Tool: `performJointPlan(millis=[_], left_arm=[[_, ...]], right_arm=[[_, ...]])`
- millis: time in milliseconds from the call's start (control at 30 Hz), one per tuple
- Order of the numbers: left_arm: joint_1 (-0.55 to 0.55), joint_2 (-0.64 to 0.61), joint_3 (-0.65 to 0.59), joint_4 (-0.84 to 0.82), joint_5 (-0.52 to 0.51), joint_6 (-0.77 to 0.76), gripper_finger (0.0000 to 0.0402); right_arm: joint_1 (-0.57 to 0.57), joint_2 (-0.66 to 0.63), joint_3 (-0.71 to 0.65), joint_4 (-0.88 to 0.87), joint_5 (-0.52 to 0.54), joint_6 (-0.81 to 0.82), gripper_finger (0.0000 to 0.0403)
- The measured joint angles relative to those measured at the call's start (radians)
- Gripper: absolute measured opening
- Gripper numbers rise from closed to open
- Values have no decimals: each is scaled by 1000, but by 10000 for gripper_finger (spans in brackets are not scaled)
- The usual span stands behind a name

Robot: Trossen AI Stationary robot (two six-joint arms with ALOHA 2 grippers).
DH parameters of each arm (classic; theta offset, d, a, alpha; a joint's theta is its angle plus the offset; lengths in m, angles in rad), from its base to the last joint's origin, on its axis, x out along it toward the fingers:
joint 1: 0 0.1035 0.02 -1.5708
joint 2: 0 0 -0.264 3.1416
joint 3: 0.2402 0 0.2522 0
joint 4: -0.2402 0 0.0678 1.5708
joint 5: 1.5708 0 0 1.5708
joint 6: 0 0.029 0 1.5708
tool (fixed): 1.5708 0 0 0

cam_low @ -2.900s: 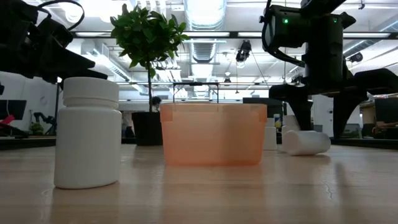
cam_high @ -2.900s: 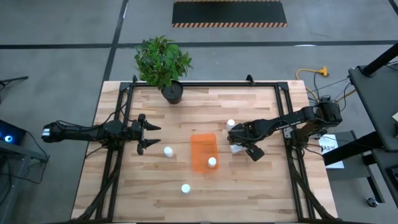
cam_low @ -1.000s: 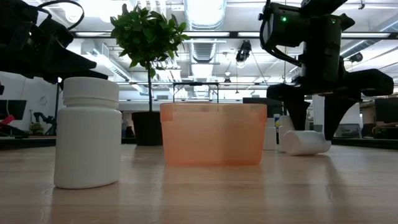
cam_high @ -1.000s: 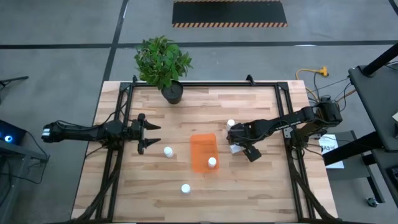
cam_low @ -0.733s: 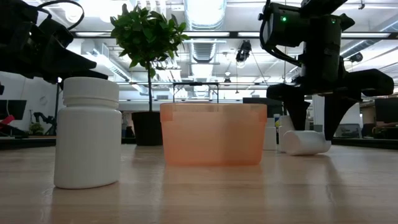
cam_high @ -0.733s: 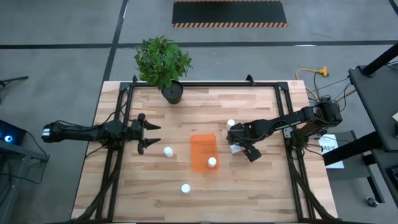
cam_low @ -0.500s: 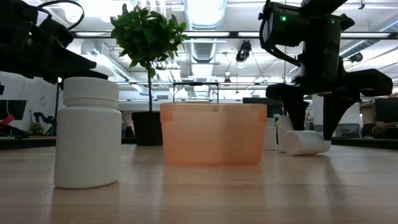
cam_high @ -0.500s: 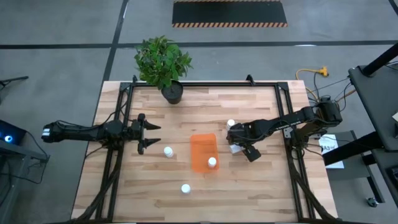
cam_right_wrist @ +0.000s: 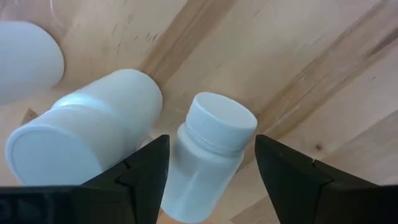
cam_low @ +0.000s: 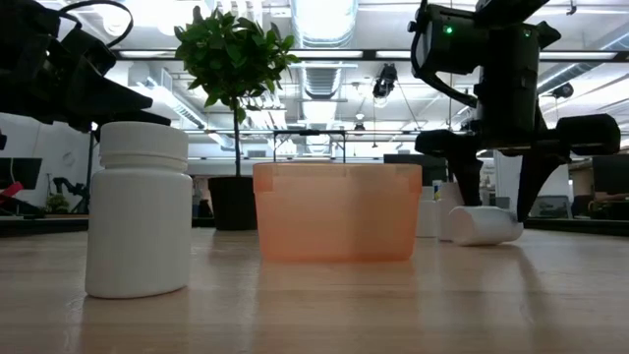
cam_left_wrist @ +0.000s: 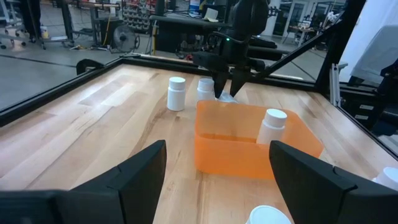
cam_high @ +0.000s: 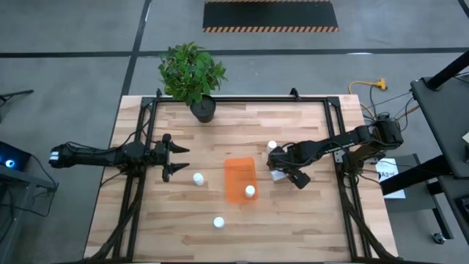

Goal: Pick and place pill bottles into a basket
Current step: Put the white pill bottle into the orange container

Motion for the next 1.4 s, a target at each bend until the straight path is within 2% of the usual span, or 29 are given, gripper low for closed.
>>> performJointPlan(millis=[433,700,967,1167,1400], left_arm=[[0,0,0,0,0,0,267],[0,0,0,0,0,0,267],[0,0,0,0,0,0,267],[0,1,0,0,0,0,267],[0,1,0,0,0,0,267]], right_arm=[[-7,0,0,-16,0,5,226],[-12,-6,58,-167,-5,7,226],[-23,6,62,-135,-1,2,226],[-22,25,60,-108,41,-11,226],[-14,27,60,1,212,-28,226]])
